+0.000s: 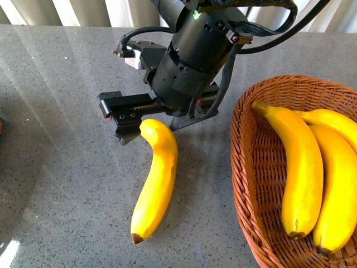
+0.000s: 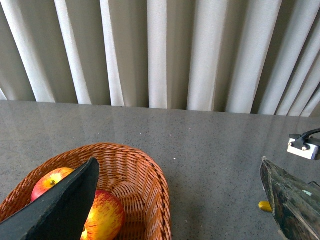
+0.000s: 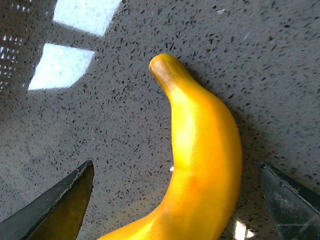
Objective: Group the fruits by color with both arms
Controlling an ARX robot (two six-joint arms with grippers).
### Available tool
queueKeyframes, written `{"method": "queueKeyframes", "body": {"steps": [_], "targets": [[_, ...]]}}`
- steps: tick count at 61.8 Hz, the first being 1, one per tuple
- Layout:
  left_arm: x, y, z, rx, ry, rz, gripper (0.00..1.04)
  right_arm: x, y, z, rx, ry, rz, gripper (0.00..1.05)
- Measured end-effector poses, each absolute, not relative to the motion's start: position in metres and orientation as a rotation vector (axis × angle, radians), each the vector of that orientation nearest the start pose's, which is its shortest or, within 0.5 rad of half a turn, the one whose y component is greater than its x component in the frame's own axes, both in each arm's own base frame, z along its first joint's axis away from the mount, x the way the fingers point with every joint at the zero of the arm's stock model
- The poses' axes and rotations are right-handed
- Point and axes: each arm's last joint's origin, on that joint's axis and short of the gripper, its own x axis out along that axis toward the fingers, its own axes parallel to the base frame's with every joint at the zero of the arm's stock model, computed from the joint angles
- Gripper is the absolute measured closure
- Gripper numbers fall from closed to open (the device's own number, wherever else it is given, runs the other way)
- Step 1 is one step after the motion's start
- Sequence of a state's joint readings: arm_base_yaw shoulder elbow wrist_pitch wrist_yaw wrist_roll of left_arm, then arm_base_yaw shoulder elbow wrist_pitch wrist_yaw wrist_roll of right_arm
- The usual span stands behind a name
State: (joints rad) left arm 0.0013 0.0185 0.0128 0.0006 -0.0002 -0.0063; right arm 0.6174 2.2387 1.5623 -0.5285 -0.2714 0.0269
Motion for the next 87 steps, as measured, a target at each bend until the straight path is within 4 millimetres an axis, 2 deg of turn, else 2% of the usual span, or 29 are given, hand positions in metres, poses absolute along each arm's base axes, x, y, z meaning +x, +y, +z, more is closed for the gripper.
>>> {"method": "queueKeyframes", "body": {"steps": [16,28,36,44,50,53,58,62,67,71,76,79,81,87], "targets": [[0.098,0.000,0.166,-0.006,0.005,0.002,0.09,0.355,0.269,0.100,-0.227,1.268,0.748,0.09],[0.098,0.000,0.166,-0.006,0.005,0.002,0.09,0.357,0.270,0.099,-0.237,1.265,0.750,0.11],[0.098,0.000,0.166,-0.006,0.005,0.002,0.09,0.361,0.271,0.096,-0.242,1.260,0.739,0.29],[0.098,0.000,0.166,-0.006,0.006,0.002,0.09,0.365,0.268,0.096,-0.228,1.259,0.734,0.55],[0.098,0.000,0.166,-0.006,0.005,0.002,0.09,0.366,0.268,0.096,-0.199,1.262,0.746,0.67],[0.098,0.000,0.166,-0.006,0.005,0.002,0.09,0.367,0.268,0.099,-0.177,1.256,0.757,0.70],[0.098,0.000,0.166,-0.006,0.006,0.002,0.09,0.369,0.267,0.109,-0.141,1.232,0.771,0.71],[0.098,0.000,0.166,-0.006,0.005,0.002,0.09,0.371,0.264,0.125,-0.100,1.191,0.784,0.72],[0.098,0.000,0.166,-0.006,0.006,0.002,0.09,0.375,0.258,0.152,-0.040,1.116,0.801,0.72],[0.098,0.000,0.166,-0.006,0.005,0.002,0.09,0.375,0.244,0.183,0.016,1.022,0.816,0.72],[0.098,0.000,0.166,-0.006,0.006,0.002,0.09,0.371,0.218,0.215,0.068,0.923,0.814,0.72],[0.098,0.000,0.166,-0.006,0.005,0.002,0.09,0.368,0.203,0.228,0.087,0.885,0.804,0.72],[0.098,0.000,0.166,-0.006,0.005,0.002,0.09,0.362,0.180,0.239,0.111,0.851,0.783,0.72],[0.098,0.000,0.166,-0.006,0.005,0.002,0.09,0.350,0.139,0.244,0.143,0.835,0.729,0.72]]}}
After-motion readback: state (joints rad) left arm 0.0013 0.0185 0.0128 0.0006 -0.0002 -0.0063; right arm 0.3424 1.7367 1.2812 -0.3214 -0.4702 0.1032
